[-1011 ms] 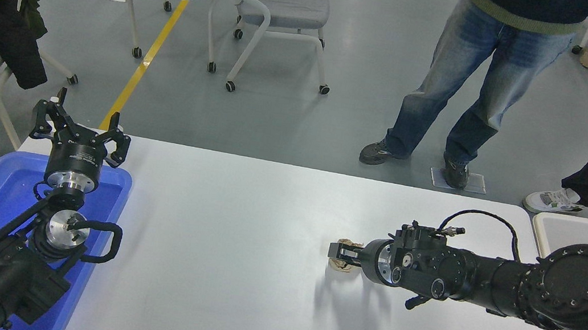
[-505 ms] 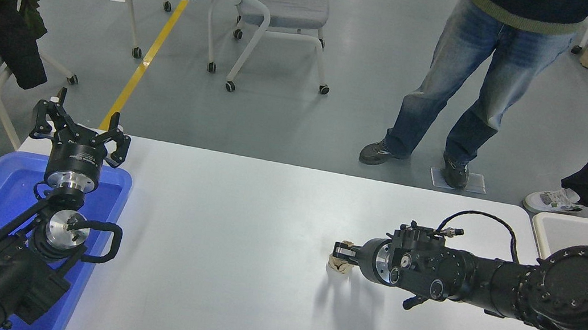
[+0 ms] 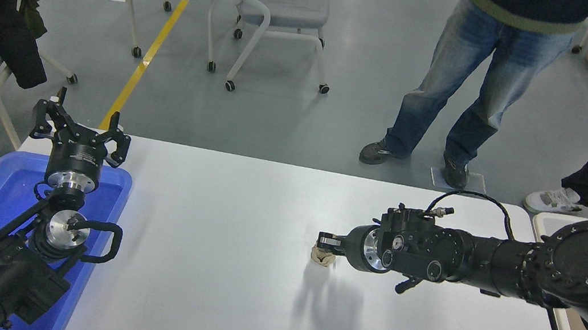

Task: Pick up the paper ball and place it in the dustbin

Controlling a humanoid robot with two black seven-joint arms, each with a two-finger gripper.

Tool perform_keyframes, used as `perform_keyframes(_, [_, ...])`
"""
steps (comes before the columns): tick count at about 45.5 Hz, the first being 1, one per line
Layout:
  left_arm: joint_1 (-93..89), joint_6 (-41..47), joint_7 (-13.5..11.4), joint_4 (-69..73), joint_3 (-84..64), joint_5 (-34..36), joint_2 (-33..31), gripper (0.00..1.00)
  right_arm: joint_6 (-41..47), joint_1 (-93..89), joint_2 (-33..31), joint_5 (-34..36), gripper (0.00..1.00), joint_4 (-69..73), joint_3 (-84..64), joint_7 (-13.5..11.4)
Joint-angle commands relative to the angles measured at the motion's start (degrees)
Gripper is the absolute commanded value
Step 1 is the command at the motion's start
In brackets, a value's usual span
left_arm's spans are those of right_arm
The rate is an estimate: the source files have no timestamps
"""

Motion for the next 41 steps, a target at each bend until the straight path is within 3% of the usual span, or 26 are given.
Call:
perform_keyframes(1, [0.0, 0.0, 0.0, 0.0, 0.0, 0.0, 0.0, 0.99, 6.4, 16.0, -6.1, 2.5, 0.0, 12.3, -5.6, 0.0])
perform_keyframes(15, [0.0, 0.0, 0.0, 0.0, 0.0, 0.0, 0.0, 0.99, 17.7, 37.2, -14.9, 3.2, 0.0, 22.6, -12.1, -0.4])
perform_keyframes(26, [0.0, 0.0, 0.0, 0.0, 0.0, 0.0, 0.0, 0.99, 24.5, 47.7, -18.1, 3.1, 0.0, 23.3, -16.5, -0.9])
perform_keyframes(35, [0.0, 0.0, 0.0, 0.0, 0.0, 0.0, 0.0, 0.99, 23.1, 50.6, -20.1, 3.5, 0.0, 23.0, -19.7, -2.4])
perform_keyframes(41, [0.1, 0.0, 0.0, 0.0, 0.0, 0.0, 0.0, 0.99, 16.7, 52.2, -25.0, 5.2, 0.0, 22.9, -22.4, -4.6])
